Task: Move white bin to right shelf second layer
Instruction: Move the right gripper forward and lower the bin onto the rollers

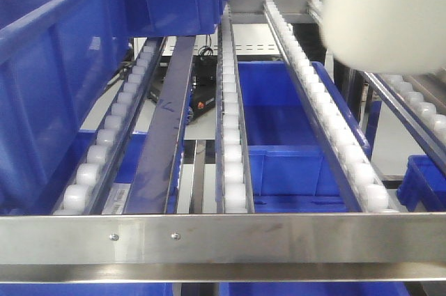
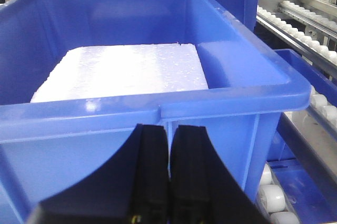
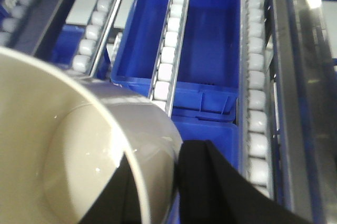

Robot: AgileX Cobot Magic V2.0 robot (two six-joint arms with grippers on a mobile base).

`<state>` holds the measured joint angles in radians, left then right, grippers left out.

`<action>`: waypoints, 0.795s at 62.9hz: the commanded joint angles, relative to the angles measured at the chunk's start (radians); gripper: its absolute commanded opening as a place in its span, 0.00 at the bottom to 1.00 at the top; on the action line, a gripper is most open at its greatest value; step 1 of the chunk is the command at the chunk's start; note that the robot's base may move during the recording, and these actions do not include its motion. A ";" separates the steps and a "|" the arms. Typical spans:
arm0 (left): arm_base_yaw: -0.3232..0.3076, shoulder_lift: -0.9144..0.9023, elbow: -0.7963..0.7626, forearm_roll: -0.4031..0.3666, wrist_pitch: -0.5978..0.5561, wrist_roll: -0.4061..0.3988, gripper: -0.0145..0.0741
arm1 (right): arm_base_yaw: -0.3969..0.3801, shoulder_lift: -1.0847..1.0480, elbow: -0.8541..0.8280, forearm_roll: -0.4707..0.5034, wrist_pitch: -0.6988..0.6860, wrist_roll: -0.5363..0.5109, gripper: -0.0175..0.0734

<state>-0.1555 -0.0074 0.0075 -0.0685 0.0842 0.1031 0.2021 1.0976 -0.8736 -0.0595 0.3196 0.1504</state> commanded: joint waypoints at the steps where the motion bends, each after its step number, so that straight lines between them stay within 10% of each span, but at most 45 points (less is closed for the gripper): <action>1: -0.004 -0.014 0.037 -0.005 -0.084 -0.004 0.26 | 0.021 0.087 -0.128 0.001 -0.062 -0.003 0.26; 50: -0.004 -0.014 0.037 -0.005 -0.084 -0.004 0.26 | 0.090 0.474 -0.312 0.017 -0.021 -0.003 0.26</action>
<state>-0.1555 -0.0074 0.0075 -0.0685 0.0842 0.1031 0.2796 1.6149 -1.1449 -0.0472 0.3686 0.1504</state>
